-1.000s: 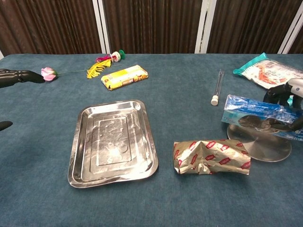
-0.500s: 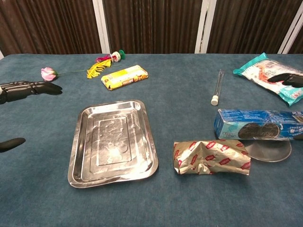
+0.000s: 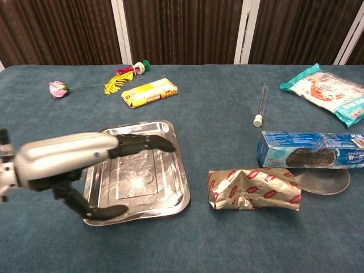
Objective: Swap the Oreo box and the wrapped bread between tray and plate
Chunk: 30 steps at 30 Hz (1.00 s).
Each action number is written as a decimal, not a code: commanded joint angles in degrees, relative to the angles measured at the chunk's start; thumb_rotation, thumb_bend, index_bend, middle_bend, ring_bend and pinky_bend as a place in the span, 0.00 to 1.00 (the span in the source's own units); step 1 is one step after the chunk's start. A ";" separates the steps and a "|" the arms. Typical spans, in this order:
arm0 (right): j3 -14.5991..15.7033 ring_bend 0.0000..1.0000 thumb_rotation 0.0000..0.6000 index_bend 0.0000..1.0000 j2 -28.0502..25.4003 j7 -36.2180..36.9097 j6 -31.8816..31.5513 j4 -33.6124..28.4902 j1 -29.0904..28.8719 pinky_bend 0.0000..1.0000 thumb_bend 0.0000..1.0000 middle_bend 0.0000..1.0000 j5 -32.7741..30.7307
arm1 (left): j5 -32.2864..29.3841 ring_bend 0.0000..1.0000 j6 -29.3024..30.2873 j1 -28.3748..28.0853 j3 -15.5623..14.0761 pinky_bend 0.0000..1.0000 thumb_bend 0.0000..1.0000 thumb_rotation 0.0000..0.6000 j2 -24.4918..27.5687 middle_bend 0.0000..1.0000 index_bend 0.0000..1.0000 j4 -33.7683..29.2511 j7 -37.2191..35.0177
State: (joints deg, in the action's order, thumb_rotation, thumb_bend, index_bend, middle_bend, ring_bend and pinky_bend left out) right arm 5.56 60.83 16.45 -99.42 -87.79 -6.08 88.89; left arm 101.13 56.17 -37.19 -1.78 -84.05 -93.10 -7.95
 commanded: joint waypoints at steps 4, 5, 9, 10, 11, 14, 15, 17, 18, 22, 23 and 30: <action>0.10 0.00 1.00 0.00 -2.35 1.76 5.02 0.63 0.28 0.00 0.13 0.00 1.97 | -5.77 0.00 -6.80 -6.63 5.66 0.00 0.36 1.00 -10.95 0.00 0.00 4.76 1.09; 0.03 0.00 1.00 0.00 -2.58 2.06 5.56 0.51 0.22 0.00 0.13 0.00 2.12 | -6.41 0.00 -7.39 -7.50 6.55 0.00 0.36 1.00 -12.34 0.00 0.00 5.45 2.42; -0.30 0.00 1.00 0.00 -3.06 3.12 6.50 0.35 0.29 0.00 0.13 0.00 2.69 | -9.40 0.00 -8.81 -9.47 8.91 0.00 0.36 1.00 -16.53 0.00 0.00 9.08 6.56; -0.43 0.00 1.00 0.00 -3.08 3.06 6.59 0.35 0.35 0.00 0.13 0.00 2.75 | -10.25 0.00 -9.25 -9.84 9.33 0.00 0.36 1.00 -17.33 0.00 0.00 10.24 7.86; -0.54 0.00 1.00 0.00 -3.13 2.88 6.82 0.39 0.39 0.00 0.13 0.00 2.92 | -11.30 0.00 -9.84 -10.36 9.79 0.00 0.36 1.00 -18.38 0.00 0.00 11.97 9.81; -0.85 0.00 1.00 0.00 -3.12 2.29 7.46 0.36 0.41 0.00 0.13 0.00 3.21 | -15.40 0.00 -12.52 -11.45 10.77 0.00 0.36 1.00 -20.67 0.00 0.00 14.99 12.08; -0.98 0.00 1.00 0.00 -3.08 2.18 7.72 0.32 0.40 0.00 0.13 0.00 3.17 | -16.53 0.00 -13.30 -11.77 11.02 0.00 0.36 1.00 -21.17 0.00 0.00 15.49 12.23; -1.37 0.00 1.00 0.00 -3.03 1.97 8.41 0.22 0.36 0.00 0.13 0.00 2.79 | -17.83 0.00 -14.02 -12.53 11.45 0.00 0.36 1.00 -22.09 0.00 0.00 16.56 12.75; -1.57 0.00 1.00 0.00 -2.99 1.82 8.64 0.16 0.38 0.00 0.13 0.00 2.56 | -18.00 0.00 -14.02 -12.88 11.59 0.00 0.36 1.00 -22.48 0.00 0.00 17.10 13.20; -2.29 0.00 1.00 0.00 -2.62 0.13 8.93 -0.07 0.61 0.00 0.13 0.00 2.29 | -19.00 0.00 -14.05 -14.33 12.40 0.01 0.35 1.00 -24.17 0.00 0.00 18.69 14.43; -2.36 0.00 1.00 0.00 -2.56 -0.09 9.19 -0.15 0.60 0.00 0.13 0.00 2.38 | -19.22 0.00 -14.07 -14.72 12.48 0.02 0.35 1.00 -24.57 0.00 0.00 19.07 14.85; -3.22 0.00 1.00 0.00 -2.37 -0.75 10.53 -0.39 0.59 0.00 0.13 0.00 1.91 | -21.08 0.22 -13.23 -15.40 12.17 0.18 0.35 1.00 -26.92 0.21 0.22 21.62 17.19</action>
State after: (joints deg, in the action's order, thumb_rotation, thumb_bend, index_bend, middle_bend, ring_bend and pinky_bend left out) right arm 2.36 58.45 15.73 -88.90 -88.16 -5.50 90.82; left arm 80.32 42.76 -52.53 10.52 -110.70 -71.73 8.95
